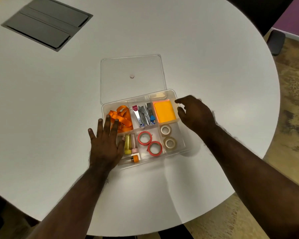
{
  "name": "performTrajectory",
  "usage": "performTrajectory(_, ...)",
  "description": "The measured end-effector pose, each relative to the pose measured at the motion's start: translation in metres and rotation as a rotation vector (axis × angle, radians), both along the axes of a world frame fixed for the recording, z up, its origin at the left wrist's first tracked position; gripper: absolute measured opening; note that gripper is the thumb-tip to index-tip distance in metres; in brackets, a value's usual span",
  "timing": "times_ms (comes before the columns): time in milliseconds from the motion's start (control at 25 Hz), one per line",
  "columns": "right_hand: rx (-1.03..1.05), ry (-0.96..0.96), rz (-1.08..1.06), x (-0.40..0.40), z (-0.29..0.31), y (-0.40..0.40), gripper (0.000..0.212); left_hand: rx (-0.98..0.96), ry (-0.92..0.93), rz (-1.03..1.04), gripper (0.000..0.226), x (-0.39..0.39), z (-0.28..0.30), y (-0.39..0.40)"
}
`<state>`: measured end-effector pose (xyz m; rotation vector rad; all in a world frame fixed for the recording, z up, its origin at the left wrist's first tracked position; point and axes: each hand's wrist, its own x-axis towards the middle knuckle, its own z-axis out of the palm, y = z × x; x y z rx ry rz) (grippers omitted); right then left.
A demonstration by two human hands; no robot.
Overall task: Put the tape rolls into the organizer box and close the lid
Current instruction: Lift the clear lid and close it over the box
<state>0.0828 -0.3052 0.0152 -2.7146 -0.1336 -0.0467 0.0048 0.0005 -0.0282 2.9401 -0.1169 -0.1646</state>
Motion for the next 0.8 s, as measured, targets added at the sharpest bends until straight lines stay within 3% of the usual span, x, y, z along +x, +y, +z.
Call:
performTrajectory(200,-0.141,0.100,0.025,0.055,0.003,0.020,0.042,0.063,-0.095,0.043,0.067,0.064,0.022,0.027)
performTrajectory(440,-0.052,0.388,0.010,0.107,-0.021,0.039,0.057,0.149,-0.070,0.068,0.066,0.131,0.020,0.059)
performTrajectory(560,0.098,0.523,-0.121,0.126,-0.035,0.044,0.062,-0.029,0.098,0.242,0.060,0.159,0.000,0.066)
performTrajectory(680,0.113,0.523,-0.166,0.143,-0.048,0.048,0.064,-0.227,0.365,0.472,0.059,0.184,-0.020,0.070)
performTrajectory(800,0.108,0.530,-0.216,0.153,-0.060,0.050,0.063,-0.412,0.487,0.468,0.057,0.201,-0.023,0.071)
